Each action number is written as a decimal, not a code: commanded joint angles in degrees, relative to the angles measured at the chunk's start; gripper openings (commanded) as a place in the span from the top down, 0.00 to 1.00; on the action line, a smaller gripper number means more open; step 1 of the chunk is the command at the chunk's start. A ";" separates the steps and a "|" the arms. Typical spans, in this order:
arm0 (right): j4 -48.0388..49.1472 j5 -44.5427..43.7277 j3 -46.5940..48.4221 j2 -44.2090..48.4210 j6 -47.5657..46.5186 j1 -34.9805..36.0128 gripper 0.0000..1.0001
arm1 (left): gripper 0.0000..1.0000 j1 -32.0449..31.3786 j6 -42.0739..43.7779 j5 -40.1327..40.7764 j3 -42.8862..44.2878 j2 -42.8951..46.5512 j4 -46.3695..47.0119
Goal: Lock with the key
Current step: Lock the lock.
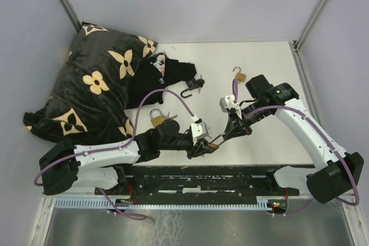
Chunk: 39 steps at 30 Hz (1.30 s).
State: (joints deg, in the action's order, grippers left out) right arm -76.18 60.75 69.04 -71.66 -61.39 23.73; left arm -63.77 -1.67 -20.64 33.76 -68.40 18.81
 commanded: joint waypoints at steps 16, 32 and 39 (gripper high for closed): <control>-2.48 2.50 3.39 -1.22 -4.11 -0.18 0.98 | 0.97 -0.24 -6.50 -2.18 -2.78 -3.26 16.52; -0.74 -7.14 -1.22 -3.28 -6.37 0.95 0.98 | 0.97 -0.22 -1.83 2.09 -3.08 -13.61 25.82; 0.95 -14.06 -5.00 -6.83 -9.63 0.49 0.98 | 0.97 -0.22 -0.55 3.94 -2.60 -23.63 35.02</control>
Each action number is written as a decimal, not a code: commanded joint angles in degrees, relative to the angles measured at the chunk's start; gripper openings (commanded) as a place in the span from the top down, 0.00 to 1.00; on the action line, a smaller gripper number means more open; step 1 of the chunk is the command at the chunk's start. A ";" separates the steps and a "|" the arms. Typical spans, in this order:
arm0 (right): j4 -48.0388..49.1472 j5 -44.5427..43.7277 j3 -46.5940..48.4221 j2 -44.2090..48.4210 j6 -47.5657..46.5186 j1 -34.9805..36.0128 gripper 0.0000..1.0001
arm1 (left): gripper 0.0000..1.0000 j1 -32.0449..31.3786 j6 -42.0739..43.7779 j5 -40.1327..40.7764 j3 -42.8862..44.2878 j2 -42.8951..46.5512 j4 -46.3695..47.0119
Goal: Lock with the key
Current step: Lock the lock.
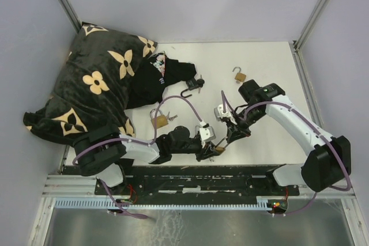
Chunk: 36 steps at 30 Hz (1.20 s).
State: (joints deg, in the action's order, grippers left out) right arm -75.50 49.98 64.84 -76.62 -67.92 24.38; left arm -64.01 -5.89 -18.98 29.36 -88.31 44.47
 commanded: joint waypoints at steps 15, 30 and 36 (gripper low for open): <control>8.62 -7.66 -9.83 -2.33 -15.95 -0.16 0.98 | 0.97 0.00 12.22 6.31 3.04 -13.56 16.77; 3.19 -8.05 -9.20 -4.94 -17.33 -0.13 0.98 | 0.97 0.02 16.03 8.79 2.74 -16.31 16.35; 0.78 -7.70 -6.73 -4.78 -12.30 -0.01 0.98 | 0.97 0.02 16.09 9.04 3.10 -15.02 13.54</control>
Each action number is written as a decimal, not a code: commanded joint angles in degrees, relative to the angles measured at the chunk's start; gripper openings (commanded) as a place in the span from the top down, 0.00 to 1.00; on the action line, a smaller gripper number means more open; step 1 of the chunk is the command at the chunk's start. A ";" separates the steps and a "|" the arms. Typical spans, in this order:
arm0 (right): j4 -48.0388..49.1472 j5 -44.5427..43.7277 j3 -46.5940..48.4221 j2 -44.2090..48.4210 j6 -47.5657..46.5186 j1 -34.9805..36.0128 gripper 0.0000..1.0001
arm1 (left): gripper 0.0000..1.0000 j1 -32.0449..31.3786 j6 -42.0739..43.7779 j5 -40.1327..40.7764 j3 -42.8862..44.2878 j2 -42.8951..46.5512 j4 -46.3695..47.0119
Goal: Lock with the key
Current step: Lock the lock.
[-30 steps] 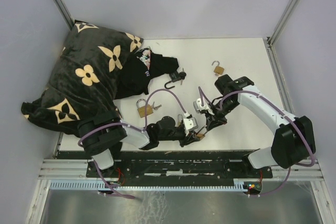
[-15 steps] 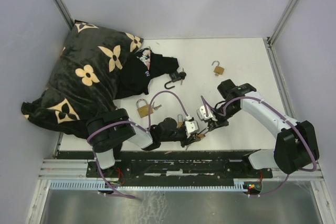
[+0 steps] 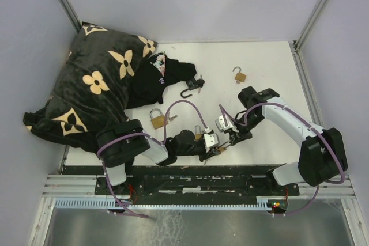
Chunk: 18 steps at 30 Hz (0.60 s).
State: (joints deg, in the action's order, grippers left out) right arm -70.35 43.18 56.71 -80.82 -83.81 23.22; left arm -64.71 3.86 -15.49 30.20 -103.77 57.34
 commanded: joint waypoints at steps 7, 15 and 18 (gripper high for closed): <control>-2.02 -2.28 0.00 -3.01 6.12 1.16 0.98 | 0.97 0.71 6.67 5.04 3.82 0.45 -2.41; 4.34 -5.69 -2.07 -4.04 9.79 1.18 0.98 | 0.97 0.74 6.32 4.58 3.82 0.14 -3.10; 7.83 -7.04 -3.12 -3.58 10.91 1.26 0.98 | 0.97 0.88 6.27 3.97 3.99 -0.22 -3.62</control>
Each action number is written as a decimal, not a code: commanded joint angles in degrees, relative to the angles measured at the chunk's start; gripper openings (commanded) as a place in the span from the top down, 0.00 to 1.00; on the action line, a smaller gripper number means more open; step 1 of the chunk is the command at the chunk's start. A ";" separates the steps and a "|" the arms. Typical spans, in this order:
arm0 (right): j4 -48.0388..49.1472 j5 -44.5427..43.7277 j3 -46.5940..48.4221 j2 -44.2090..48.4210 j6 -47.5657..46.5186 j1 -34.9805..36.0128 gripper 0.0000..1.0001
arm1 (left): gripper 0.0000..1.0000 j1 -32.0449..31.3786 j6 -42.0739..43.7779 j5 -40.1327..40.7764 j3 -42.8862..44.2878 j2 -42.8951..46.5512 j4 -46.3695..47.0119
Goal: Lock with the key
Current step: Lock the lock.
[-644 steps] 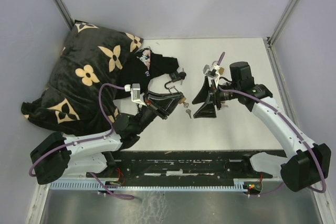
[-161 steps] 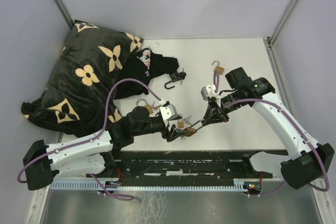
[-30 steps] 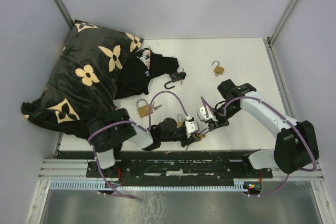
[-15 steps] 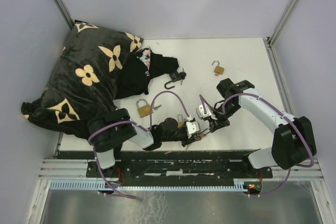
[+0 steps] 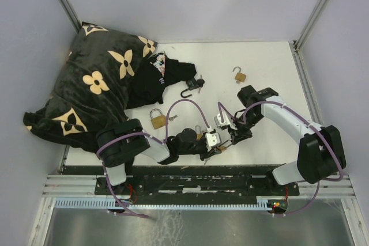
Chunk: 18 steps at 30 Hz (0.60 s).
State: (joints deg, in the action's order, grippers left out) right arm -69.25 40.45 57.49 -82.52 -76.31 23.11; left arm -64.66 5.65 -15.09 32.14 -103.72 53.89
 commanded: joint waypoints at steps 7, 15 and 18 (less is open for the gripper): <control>8.53 -4.53 -4.64 -1.08 2.52 1.35 0.98 | 0.97 1.62 3.80 2.44 1.72 -0.71 -0.10; 7.80 -3.74 -6.49 -1.03 0.30 1.56 0.98 | 0.97 1.71 3.15 3.22 2.06 -1.29 -0.06; 8.49 -3.30 -6.97 -2.04 0.50 1.59 0.98 | 0.97 1.73 2.67 3.33 2.37 -1.77 -0.08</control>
State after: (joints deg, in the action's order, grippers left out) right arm -64.62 39.75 54.65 -80.44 -75.07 23.14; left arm -64.10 5.58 -15.77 32.36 -103.77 53.47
